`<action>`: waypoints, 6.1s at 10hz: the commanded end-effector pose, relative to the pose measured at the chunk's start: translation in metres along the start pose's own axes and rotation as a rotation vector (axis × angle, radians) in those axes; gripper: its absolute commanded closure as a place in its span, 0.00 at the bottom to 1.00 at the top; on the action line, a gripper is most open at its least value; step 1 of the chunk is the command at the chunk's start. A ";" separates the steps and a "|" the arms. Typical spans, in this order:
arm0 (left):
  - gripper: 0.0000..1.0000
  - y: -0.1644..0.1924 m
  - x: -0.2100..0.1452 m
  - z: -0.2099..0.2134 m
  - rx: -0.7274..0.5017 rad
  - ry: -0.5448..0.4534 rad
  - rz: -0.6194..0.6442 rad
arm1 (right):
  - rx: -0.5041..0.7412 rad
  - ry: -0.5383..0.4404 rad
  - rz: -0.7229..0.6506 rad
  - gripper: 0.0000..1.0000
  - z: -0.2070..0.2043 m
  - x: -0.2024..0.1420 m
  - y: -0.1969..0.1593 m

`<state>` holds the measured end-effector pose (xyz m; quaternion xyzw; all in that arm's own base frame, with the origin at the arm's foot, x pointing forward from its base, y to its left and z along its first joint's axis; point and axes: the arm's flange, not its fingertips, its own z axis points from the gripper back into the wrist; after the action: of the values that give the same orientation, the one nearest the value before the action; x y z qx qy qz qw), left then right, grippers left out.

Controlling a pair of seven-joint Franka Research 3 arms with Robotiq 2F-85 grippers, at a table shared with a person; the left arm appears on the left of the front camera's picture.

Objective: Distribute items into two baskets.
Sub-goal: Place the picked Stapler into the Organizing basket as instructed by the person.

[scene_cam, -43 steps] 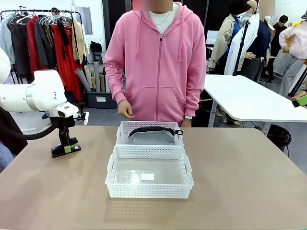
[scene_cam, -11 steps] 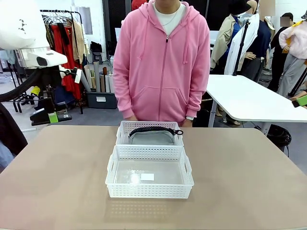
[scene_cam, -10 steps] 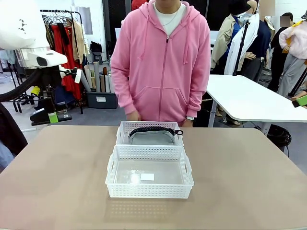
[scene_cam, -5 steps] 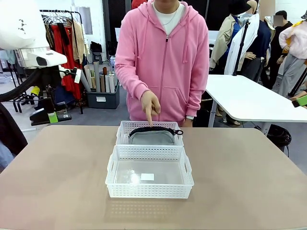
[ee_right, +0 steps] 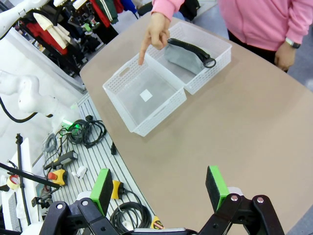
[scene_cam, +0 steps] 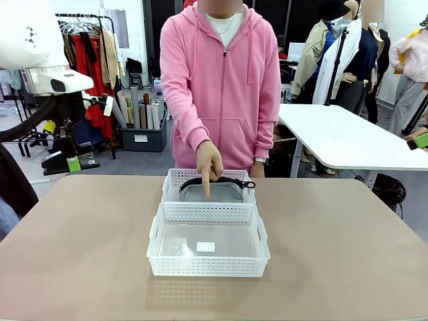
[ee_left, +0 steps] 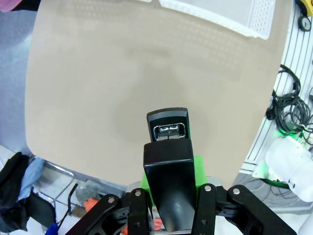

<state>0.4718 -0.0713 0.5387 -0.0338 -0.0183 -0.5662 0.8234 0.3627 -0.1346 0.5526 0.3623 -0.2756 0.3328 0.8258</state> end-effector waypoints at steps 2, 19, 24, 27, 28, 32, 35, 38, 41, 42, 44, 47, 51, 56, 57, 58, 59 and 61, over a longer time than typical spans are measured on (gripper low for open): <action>1.00 0.001 -0.003 0.002 0.009 -0.002 -0.003 | 0.011 -0.033 0.024 0.00 -0.001 0.000 0.001; 1.00 -0.059 0.156 -0.064 -0.038 -0.058 -0.309 | 0.011 -0.033 0.024 0.00 -0.001 0.000 0.001; 1.00 -0.083 0.204 -0.097 -0.032 -0.061 -0.408 | 0.011 -0.033 0.024 0.00 -0.001 0.000 0.001; 1.00 -0.108 0.227 -0.125 -0.024 -0.051 -0.425 | 0.011 -0.033 0.024 0.00 -0.001 0.000 0.001; 1.00 -0.111 0.236 -0.133 -0.038 -0.041 -0.434 | 0.011 -0.033 0.024 0.00 -0.001 0.000 0.001; 1.00 -0.132 0.260 -0.159 -0.060 -0.006 -0.439 | 0.011 -0.033 0.024 0.00 -0.001 0.000 0.001; 1.00 -0.138 0.269 -0.177 -0.039 -0.028 -0.443 | 0.011 -0.033 0.024 0.00 -0.001 0.000 0.001; 1.00 -0.127 0.280 -0.192 -0.058 -0.013 -0.440 | 0.011 -0.033 0.024 0.00 -0.001 0.000 0.001; 1.00 -0.114 0.286 -0.204 -0.096 0.003 -0.491 | 0.011 -0.033 0.024 0.00 -0.001 0.000 0.001; 1.00 -0.111 0.289 -0.209 -0.105 0.009 -0.496 | 0.011 -0.033 0.024 0.00 -0.001 0.000 0.001; 1.00 -0.109 0.296 -0.220 -0.132 0.046 -0.506 | 0.011 -0.033 0.024 0.00 -0.001 0.000 0.001; 1.00 -0.111 0.299 -0.227 -0.134 0.067 -0.510 | 0.011 -0.033 0.024 0.00 -0.001 0.000 0.001; 1.00 -0.111 0.300 -0.227 -0.119 0.080 -0.514 | 0.011 -0.033 0.024 0.00 -0.001 0.000 0.001; 0.32 -0.111 0.299 -0.227 -0.127 0.076 -0.539 | 0.011 -0.033 0.024 0.00 -0.001 0.000 0.001; 0.13 -0.111 0.298 -0.225 -0.122 0.068 -0.535 | 0.011 -0.033 0.024 0.00 -0.001 0.000 0.001; 0.00 -0.111 0.297 -0.225 -0.118 0.066 -0.534 | 0.011 -0.033 0.024 0.00 -0.001 0.000 0.001; 0.00 -0.111 0.295 -0.224 -0.120 0.062 -0.528 | 0.011 -0.033 0.024 0.00 -0.001 0.000 0.001; 0.00 -0.115 0.287 -0.210 -0.074 0.066 -0.478 | 0.011 -0.033 0.024 0.00 -0.001 0.000 0.001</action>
<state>0.4744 -0.4049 0.3431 -0.0599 0.0292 -0.7549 0.6524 0.3621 -0.1350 0.5526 0.3624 -0.2756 0.3330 0.8257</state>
